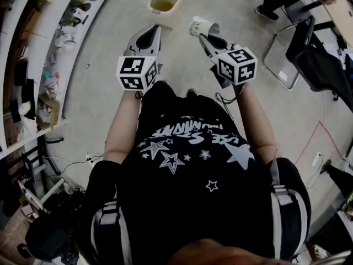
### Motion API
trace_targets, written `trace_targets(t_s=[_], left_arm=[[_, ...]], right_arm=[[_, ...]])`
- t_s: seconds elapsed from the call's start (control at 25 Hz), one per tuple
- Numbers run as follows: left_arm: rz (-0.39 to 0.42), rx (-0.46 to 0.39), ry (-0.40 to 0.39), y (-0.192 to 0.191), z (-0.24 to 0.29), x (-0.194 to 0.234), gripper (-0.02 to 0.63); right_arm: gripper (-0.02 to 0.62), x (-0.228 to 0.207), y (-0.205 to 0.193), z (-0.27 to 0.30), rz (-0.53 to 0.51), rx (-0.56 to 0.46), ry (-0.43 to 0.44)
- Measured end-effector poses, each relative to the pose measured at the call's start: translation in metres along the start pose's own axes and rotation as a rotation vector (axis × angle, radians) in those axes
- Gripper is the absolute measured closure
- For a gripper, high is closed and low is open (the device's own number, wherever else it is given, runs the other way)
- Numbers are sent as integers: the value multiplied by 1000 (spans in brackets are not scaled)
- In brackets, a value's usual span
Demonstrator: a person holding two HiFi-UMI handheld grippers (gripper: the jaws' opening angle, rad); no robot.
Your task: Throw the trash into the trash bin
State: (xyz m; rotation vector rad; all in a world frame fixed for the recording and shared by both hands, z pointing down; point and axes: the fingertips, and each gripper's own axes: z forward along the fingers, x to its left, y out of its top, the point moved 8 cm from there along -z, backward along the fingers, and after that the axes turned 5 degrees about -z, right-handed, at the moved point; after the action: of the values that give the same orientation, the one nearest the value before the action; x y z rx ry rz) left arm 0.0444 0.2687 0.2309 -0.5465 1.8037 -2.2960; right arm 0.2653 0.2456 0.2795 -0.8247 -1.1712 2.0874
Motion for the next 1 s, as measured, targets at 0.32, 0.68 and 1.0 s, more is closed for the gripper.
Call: trace_targets(t_s=[0.32, 0.68, 1.0], left_arm=[[-34, -25, 43, 5, 19, 56, 597], [-39, -1, -30, 20, 82, 135, 597], [-57, 14, -93, 43, 130, 204, 597]], right_arm=[[577, -16, 7, 41, 18, 13, -25], [577, -41, 45, 123, 60, 16, -92], [577, -55, 85, 187, 84, 38, -154]])
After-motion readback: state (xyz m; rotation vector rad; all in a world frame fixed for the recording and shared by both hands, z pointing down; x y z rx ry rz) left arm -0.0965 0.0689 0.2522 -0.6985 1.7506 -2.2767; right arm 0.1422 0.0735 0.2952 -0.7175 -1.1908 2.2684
